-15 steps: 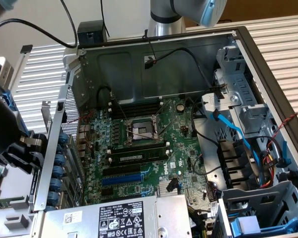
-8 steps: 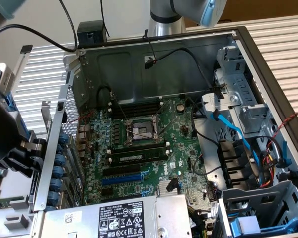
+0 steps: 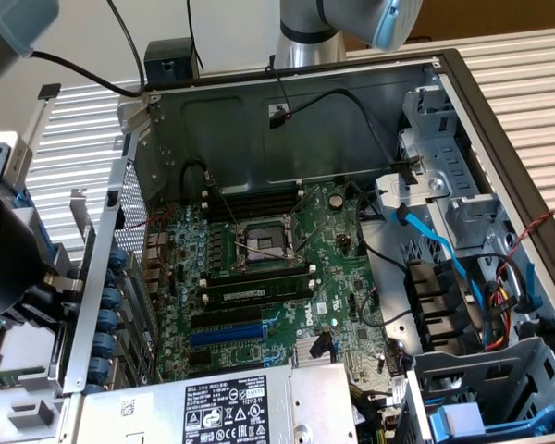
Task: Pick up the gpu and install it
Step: 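Pick up the gpu and move the gpu toward the slot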
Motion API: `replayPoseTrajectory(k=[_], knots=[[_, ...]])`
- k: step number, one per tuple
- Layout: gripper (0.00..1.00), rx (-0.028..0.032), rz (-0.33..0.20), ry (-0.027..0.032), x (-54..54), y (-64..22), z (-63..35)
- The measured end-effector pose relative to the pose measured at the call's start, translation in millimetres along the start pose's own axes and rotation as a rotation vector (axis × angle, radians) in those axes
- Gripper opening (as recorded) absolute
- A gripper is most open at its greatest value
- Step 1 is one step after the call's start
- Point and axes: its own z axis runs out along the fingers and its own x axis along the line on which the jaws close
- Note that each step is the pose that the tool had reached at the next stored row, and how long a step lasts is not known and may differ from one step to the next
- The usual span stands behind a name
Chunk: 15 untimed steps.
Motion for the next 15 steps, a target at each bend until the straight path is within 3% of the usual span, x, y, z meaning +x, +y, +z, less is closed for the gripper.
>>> replayPoseTrajectory(k=[3, 15], knots=[[0.3, 0.0005, 0.0, 0.0003, 0.1, -0.3, 1.0], [0.3, 0.0, 0.0, -0.0002, 2.6, -0.6, 0.2]])
